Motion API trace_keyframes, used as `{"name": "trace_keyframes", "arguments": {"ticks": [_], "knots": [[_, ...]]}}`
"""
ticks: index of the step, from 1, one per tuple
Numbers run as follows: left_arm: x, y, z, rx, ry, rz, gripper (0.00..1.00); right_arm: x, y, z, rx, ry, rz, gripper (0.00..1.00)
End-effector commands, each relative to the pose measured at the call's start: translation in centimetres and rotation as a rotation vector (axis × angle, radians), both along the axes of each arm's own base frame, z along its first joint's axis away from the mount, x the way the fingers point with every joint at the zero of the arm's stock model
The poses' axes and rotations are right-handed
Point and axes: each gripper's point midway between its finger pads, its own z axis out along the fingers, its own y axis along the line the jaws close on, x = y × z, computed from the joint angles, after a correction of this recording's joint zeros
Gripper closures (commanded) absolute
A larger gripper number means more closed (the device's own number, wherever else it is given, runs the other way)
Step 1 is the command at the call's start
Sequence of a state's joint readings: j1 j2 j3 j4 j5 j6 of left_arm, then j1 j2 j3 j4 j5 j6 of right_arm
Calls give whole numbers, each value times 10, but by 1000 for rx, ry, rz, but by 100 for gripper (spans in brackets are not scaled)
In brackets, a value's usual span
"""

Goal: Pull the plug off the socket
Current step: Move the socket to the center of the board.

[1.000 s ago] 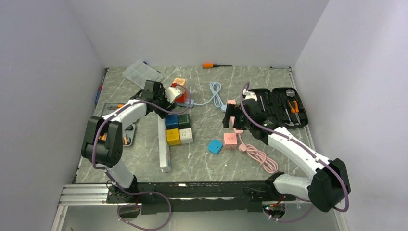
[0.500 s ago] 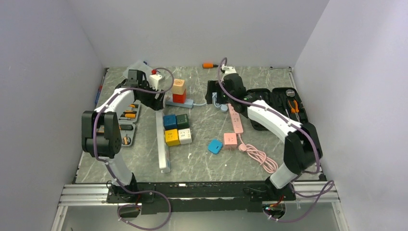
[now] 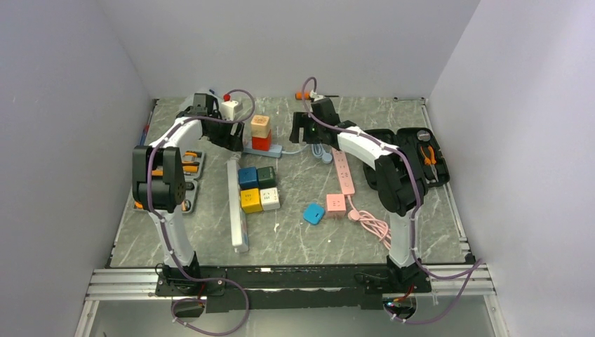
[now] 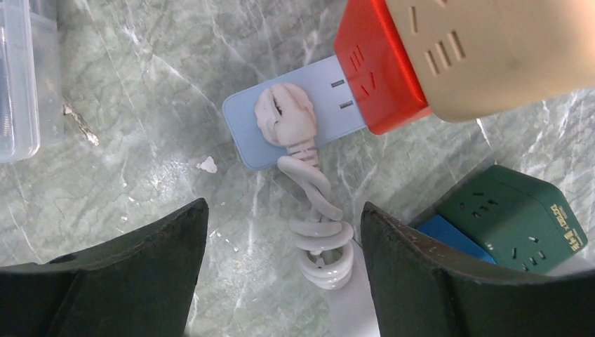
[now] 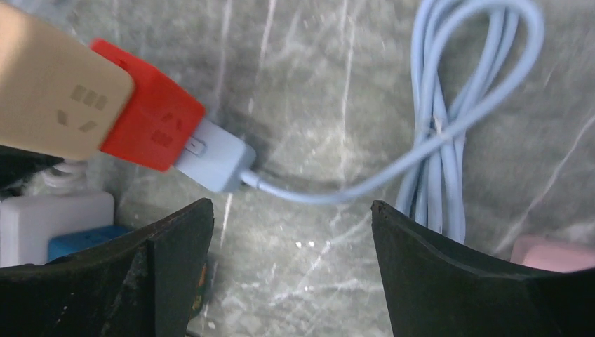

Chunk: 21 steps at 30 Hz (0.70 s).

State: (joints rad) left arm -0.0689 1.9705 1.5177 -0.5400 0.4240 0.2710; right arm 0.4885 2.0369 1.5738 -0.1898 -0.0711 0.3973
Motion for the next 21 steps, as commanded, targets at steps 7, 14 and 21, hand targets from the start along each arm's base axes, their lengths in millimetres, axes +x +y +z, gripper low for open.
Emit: {"name": "trace_keyframes", "arguments": {"ticks": [7,14,21], "knots": [[21,-6,-4,46,-42,-42,28,-12,14,-1,95,20,90,20],[16,-5,-17,67,-39,-48,41,30,23,35,142,-103,174,22],[12,-5,-21,76,-34,-58,54,52,26,2,170,-29,188,29]]}}
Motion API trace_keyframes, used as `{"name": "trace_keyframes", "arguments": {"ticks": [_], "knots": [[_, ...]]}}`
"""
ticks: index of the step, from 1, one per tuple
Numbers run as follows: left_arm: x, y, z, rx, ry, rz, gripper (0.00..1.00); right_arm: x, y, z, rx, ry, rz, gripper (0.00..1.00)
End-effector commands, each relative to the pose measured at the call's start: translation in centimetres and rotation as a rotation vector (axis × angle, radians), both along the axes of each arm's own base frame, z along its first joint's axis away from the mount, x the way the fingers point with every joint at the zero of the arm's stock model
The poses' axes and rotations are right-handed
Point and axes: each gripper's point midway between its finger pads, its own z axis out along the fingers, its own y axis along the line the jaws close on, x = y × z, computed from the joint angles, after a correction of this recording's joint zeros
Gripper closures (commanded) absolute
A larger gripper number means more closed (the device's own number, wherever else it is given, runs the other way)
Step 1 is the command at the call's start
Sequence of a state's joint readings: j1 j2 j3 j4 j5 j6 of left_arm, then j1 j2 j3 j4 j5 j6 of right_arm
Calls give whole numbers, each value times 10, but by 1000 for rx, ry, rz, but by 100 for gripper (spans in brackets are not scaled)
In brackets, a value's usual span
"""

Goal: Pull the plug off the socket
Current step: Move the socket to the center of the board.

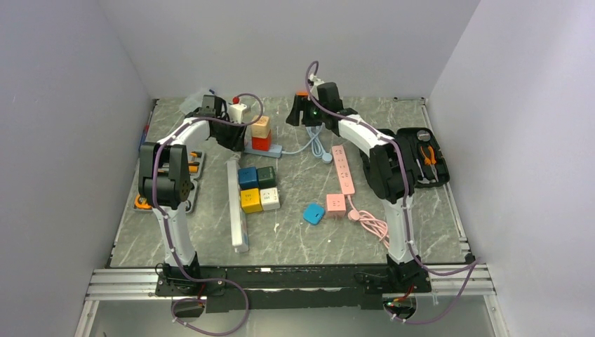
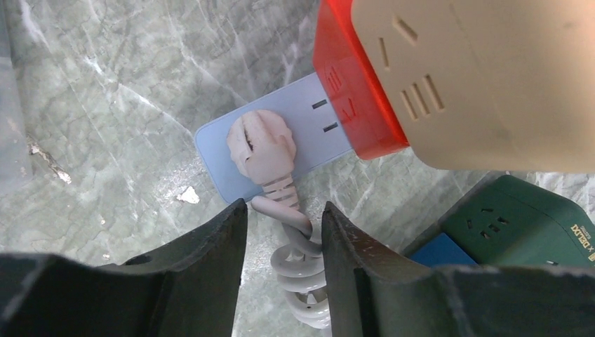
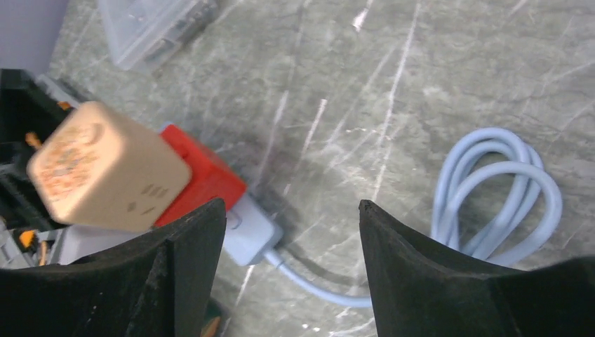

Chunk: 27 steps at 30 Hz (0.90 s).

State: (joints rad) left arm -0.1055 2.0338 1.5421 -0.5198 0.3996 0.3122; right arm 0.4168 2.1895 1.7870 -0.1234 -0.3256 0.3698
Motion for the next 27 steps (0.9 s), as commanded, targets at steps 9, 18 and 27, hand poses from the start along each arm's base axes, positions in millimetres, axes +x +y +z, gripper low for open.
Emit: {"name": "trace_keyframes", "arguments": {"ticks": [9,18,27], "knots": [[3,4,1,31,-35,-34,58,-40,-21,-84,-88,199,-29,42],[1,-19,10,-9,-66,-176,59,-110,-39,-97,-102,288,-42,53],[-20,-52,-1,15,-71,-344,59,-129,-24,-81,58,329,15,30]]}}
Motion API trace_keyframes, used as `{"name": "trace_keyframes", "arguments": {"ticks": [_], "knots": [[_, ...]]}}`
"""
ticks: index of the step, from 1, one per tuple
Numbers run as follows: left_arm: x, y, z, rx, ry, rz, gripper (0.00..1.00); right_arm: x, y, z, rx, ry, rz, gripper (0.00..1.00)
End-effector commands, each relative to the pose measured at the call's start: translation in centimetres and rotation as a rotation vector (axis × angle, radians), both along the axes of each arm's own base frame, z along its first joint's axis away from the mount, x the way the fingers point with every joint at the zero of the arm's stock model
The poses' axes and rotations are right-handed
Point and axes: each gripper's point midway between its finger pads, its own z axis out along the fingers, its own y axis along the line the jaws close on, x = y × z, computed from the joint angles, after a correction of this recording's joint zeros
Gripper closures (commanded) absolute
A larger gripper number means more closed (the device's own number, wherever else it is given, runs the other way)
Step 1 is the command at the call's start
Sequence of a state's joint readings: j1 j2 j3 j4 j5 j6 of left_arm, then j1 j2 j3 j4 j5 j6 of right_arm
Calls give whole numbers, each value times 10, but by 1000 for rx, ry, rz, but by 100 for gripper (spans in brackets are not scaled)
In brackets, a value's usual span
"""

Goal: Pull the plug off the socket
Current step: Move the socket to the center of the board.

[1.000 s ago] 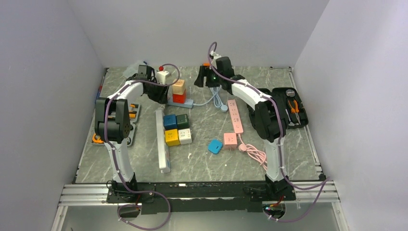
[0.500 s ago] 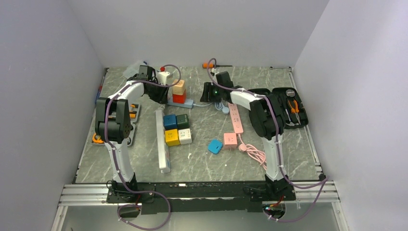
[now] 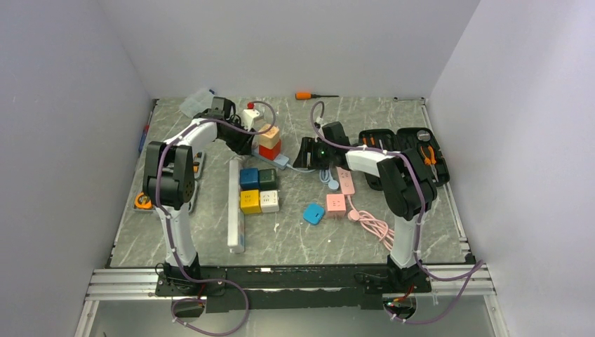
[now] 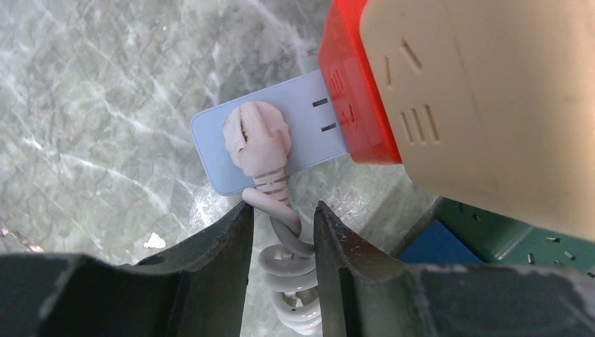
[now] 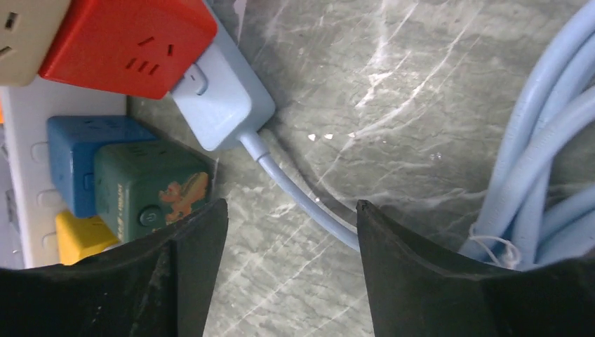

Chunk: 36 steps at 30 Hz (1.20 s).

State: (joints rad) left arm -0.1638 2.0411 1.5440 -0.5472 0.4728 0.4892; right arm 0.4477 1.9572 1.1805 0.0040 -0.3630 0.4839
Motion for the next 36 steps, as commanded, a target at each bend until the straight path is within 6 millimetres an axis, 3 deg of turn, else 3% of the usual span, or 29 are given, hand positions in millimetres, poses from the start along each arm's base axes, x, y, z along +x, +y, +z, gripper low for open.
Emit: {"name": "trace_keyframes", "arguments": {"ticks": [1,6,11,14,19,26,30,36], "knots": [[-9,-21,1,10,-31,-119,60,7,13,19,113,19,19,29],[-3,-23,1,43,-42,-117,59,20,29,35,191,3,50,29],[4,-22,0,51,-36,-92,44,19,30,32,203,4,56,31],[7,-23,-1,58,-23,-93,43,17,29,27,196,6,56,33],[12,-21,-7,90,-8,-88,61,16,27,21,187,10,54,34],[15,-23,0,82,-33,-93,100,16,25,16,189,4,54,35],[13,-34,22,13,-59,-115,100,16,24,18,235,-9,65,36],[-5,-56,71,-141,-193,-194,100,20,30,29,307,-47,125,37]]}}
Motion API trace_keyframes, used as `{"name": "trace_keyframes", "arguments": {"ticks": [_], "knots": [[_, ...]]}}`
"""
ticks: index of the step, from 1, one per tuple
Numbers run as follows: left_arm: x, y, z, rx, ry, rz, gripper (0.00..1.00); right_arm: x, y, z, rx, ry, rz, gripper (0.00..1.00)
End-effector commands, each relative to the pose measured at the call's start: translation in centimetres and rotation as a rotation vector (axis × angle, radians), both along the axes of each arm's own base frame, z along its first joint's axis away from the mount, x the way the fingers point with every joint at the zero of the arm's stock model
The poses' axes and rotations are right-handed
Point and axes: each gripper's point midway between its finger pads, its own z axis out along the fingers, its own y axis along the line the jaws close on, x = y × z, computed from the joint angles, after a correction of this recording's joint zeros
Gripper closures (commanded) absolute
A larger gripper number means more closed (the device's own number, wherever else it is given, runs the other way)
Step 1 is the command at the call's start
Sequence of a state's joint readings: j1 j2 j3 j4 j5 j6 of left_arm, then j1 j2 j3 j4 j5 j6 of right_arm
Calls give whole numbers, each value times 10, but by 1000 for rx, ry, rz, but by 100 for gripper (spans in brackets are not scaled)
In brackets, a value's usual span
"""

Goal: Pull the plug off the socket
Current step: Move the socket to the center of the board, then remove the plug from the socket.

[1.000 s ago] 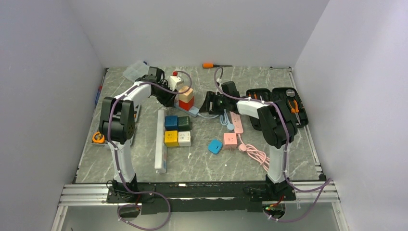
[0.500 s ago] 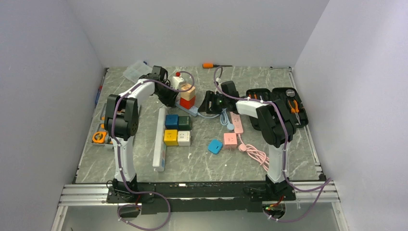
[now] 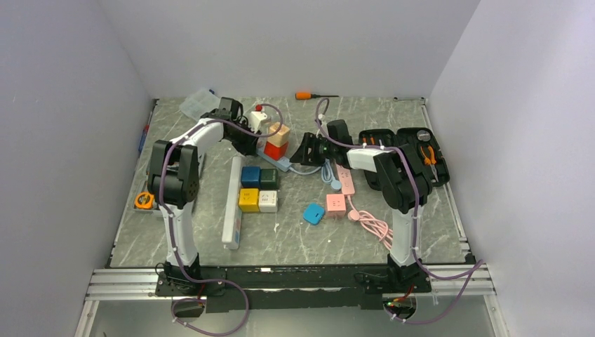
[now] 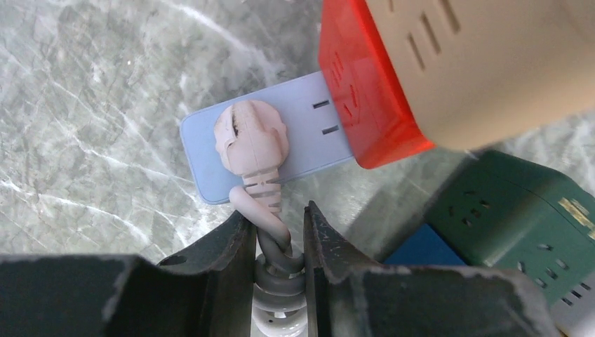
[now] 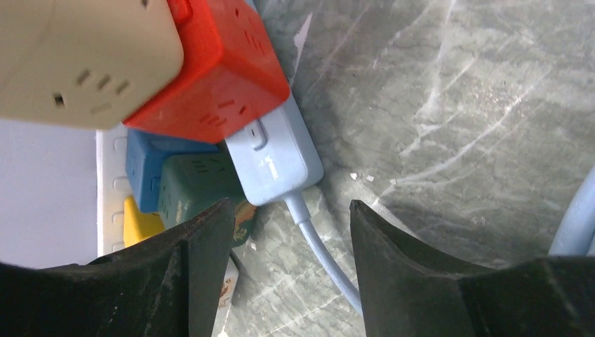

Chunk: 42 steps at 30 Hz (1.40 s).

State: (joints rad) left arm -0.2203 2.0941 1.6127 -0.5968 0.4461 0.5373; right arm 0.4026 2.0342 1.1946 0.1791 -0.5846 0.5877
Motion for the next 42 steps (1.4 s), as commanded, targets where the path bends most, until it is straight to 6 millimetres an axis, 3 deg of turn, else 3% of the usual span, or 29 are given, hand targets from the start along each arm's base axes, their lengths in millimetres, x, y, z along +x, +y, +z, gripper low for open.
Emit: {"name": "trace_keyframes", "arguments": {"ticks": [1,7,17,25,29,33,39,42], "knots": [[-8,-36,87,-215,-221,-131,100,10,12,19,99,-84,67,37],[-18,-44,123,-283,-336,-192,100,6,21,18,164,-75,107,37],[-27,-48,132,-285,-358,-284,100,3,3,18,189,-79,85,37],[-30,-40,137,-255,-394,-328,100,4,-16,20,14,-156,71,37],[-41,-37,135,-281,-383,-357,100,16,-53,-1,-321,-126,-31,39],[-54,-35,129,-272,-391,-402,100,22,-62,28,-292,-217,-80,38],[-55,-35,131,-257,-408,-439,100,38,-76,62,-182,-272,-128,38],[-55,-37,128,-247,-421,-461,100,54,-68,80,-95,-308,-105,38]]}}
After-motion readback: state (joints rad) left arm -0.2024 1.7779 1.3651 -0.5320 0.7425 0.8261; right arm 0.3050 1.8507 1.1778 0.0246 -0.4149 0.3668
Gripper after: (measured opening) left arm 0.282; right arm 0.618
